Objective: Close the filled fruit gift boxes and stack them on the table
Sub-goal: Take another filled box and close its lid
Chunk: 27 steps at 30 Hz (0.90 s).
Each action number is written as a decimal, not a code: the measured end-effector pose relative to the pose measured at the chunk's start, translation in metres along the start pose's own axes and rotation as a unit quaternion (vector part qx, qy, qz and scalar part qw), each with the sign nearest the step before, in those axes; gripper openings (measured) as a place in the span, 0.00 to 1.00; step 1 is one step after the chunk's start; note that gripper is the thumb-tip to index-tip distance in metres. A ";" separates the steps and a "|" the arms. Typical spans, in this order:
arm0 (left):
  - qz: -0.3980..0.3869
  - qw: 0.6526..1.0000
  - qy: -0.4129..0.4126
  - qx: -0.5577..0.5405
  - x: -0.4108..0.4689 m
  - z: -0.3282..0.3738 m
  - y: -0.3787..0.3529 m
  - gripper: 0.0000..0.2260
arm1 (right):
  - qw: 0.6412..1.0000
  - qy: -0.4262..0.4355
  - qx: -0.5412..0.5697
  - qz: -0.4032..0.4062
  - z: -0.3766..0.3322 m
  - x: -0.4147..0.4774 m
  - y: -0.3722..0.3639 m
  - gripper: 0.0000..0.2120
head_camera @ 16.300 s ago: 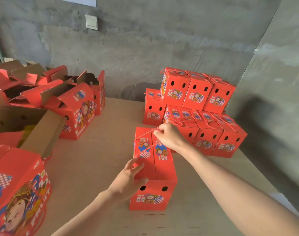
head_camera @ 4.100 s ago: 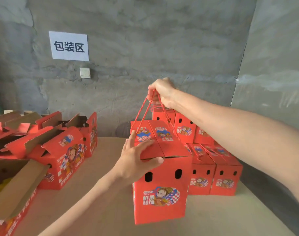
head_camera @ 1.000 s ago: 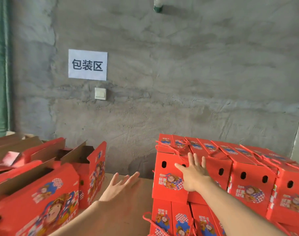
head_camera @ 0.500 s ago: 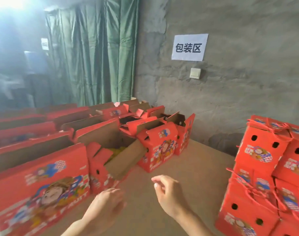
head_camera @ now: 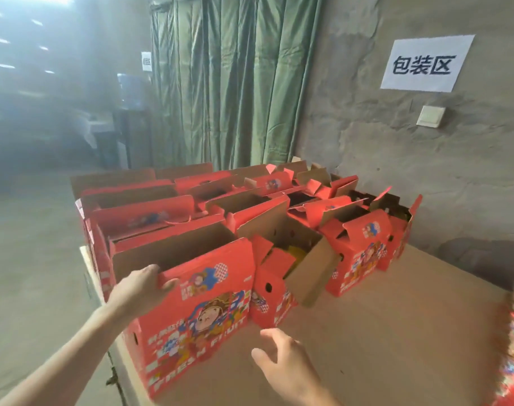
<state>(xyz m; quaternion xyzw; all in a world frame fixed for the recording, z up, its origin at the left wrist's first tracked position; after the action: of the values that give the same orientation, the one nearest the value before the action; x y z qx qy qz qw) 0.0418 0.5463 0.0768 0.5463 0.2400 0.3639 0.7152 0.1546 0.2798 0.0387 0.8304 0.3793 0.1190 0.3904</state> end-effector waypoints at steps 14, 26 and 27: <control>0.035 0.984 -0.170 -0.038 0.078 -0.017 0.037 0.25 | 0.887 -0.242 0.392 -0.009 -0.084 0.090 -0.025 0.02; -0.071 0.966 -0.222 0.111 0.096 0.005 0.015 0.07 | 0.910 -0.240 0.337 0.006 -0.067 0.061 0.008 0.06; -0.064 0.966 -0.227 0.102 0.088 0.008 0.014 0.07 | 0.912 -0.240 0.333 0.009 -0.063 0.055 0.012 0.06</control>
<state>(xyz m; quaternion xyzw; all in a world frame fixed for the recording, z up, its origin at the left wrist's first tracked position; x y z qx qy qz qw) 0.0989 0.6117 0.0970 0.6681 0.1423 0.1573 0.7132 0.1679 0.3494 0.0842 0.9191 0.2846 -0.2138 0.1690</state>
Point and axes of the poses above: each hand's wrist, its own x-axis towards the middle knuckle, its own y-axis out of the back of the hand, z = x × y, the point moved 3 cm from there along x, towards the middle knuckle
